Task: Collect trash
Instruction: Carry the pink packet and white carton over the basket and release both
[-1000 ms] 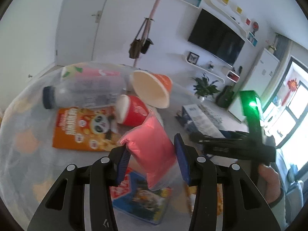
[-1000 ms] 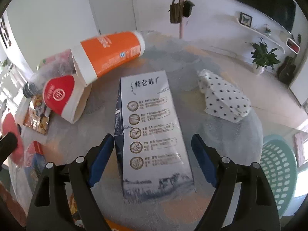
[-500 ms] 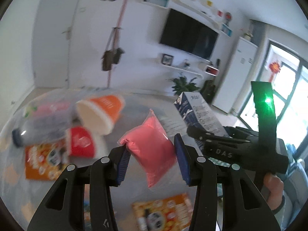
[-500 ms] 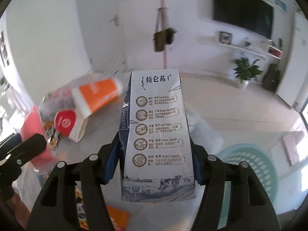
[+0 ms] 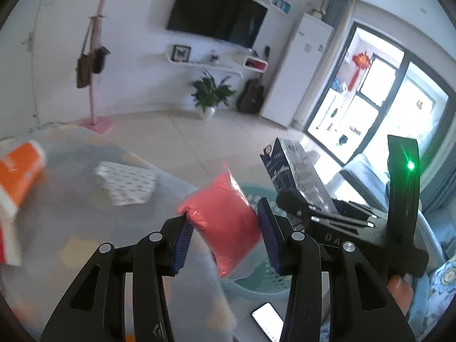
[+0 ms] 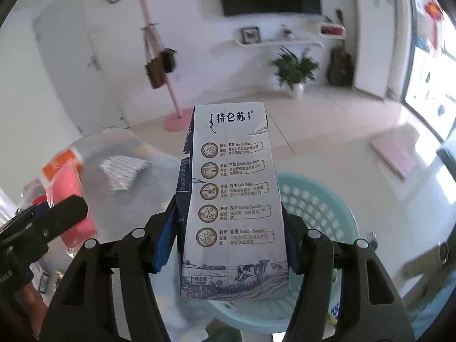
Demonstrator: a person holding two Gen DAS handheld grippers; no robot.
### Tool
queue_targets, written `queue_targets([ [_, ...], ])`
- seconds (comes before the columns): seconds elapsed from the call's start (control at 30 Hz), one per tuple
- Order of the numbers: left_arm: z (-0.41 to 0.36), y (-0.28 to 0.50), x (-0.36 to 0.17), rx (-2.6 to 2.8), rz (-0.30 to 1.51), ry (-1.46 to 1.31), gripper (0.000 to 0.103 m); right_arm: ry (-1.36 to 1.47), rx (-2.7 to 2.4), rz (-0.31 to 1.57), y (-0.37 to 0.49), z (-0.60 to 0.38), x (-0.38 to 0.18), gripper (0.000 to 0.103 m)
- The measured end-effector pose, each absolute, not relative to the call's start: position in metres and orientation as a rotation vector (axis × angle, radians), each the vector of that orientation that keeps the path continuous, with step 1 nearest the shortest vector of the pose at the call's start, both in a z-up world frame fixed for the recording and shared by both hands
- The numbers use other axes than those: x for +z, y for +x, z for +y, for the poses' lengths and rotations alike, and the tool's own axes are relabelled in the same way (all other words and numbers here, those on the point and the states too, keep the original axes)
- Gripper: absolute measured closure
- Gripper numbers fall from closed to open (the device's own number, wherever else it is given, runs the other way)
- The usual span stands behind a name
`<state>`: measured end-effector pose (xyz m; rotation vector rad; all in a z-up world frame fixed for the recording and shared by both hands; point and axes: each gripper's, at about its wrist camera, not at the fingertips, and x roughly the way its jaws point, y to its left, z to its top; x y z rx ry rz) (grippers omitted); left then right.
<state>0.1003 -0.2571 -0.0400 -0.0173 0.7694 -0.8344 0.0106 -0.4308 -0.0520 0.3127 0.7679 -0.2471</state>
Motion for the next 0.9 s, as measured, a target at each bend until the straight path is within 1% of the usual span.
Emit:
queue_targets([
  [0.17, -0.285, 0.107, -0.067, -0.848, 0.832, 0.017, 0.06, 0.356, -0.298, 0.828, 0.004, -0.453, -0.084, 0.044],
  [0.33, -0.304, 0.108, -0.079, -0.862, 0.862, 0.052, 0.059, 0.35, -0.34, 0.873, 0.004, -0.463, -0.101, 0.044],
  [0.5, -0.309, 0.107, -0.085, -0.855, 0.876, 0.08, 0.045, 0.355, -0.373, 0.922, 0.004, -0.474, -0.118, 0.04],
  [0.53, -0.308, 0.107, -0.087, -0.854, 0.875, 0.083, 0.044, 0.359, -0.375, 0.927, 0.004, -0.477, -0.12, 0.038],
  [0.6, -0.307, 0.106, -0.087, -0.847, 0.88, 0.078, 0.043, 0.374, -0.374, 0.935, 0.002, -0.479, -0.126, 0.038],
  [0.77, -0.293, 0.104, -0.075, -0.841, 0.849, 0.055, 0.044, 0.37, -0.359, 0.919, -0.001, -0.475, -0.119, 0.038],
  [0.9, -0.276, 0.1, -0.064, -0.83, 0.806, 0.037, 0.045, 0.35, -0.309, 0.859, 0.0, -0.456, -0.099, 0.038],
])
